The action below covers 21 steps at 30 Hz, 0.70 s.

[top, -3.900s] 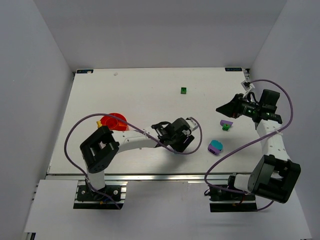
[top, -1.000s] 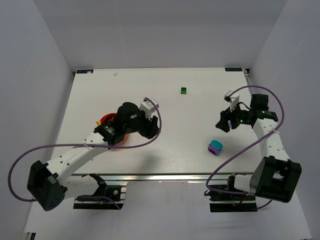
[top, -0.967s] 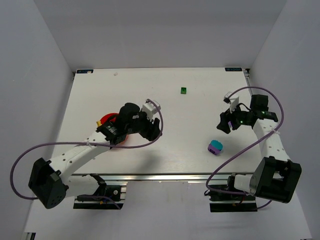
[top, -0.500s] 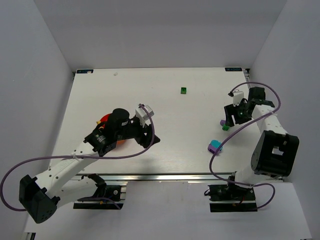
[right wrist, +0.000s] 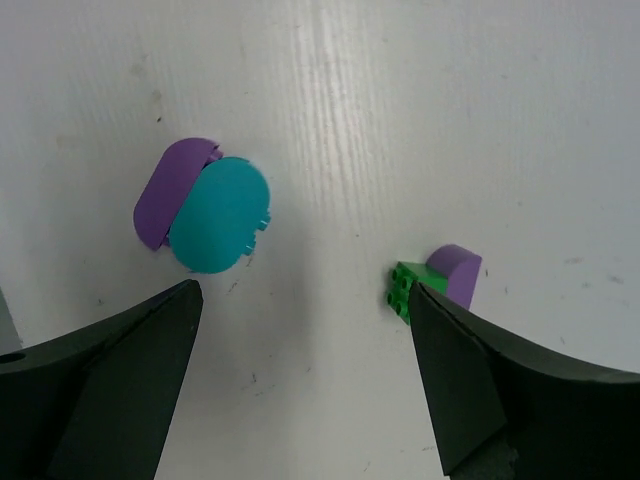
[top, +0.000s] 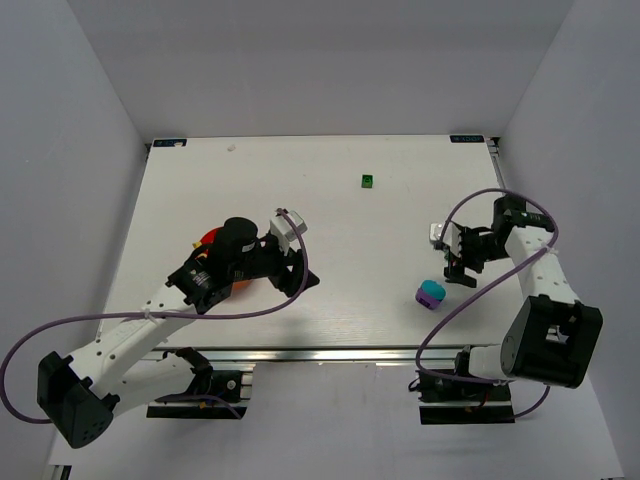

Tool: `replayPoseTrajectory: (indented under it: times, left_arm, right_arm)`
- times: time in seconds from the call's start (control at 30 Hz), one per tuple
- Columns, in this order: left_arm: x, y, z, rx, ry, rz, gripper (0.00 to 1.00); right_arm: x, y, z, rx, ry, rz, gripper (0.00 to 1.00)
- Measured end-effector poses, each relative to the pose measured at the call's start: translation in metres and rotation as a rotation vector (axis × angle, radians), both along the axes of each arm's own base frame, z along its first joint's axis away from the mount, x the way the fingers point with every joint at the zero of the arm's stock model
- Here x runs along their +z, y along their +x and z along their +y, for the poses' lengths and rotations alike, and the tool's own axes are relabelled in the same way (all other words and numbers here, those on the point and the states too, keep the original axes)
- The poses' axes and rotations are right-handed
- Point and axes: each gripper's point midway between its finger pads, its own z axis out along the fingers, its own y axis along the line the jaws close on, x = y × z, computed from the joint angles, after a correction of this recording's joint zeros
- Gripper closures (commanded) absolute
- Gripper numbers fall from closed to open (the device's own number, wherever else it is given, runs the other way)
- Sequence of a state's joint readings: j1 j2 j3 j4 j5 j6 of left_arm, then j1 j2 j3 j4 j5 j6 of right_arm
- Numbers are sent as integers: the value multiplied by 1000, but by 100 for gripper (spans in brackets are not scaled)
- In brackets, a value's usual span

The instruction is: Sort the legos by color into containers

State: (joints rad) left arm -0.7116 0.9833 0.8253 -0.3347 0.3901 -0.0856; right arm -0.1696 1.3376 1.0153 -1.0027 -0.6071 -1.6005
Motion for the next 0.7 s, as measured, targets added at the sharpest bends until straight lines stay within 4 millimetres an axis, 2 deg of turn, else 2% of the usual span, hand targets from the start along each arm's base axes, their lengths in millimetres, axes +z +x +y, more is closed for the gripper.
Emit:
replayPoseTrajectory:
  times: [0.13, 0.33, 0.7]
  left_arm:
    - [0, 1, 0, 5, 1, -3, 23]
    - [-2, 3, 1, 15, 9, -2, 23]
    - [-8, 7, 2, 29, 28, -1, 22]
  right_arm:
    - [-19, -12, -3, 165, -64, -17, 11]
    - [-49, -43, -3, 273, -125, 3, 11]
    - [-78, -49, -2, 383, -201, 56, 11]
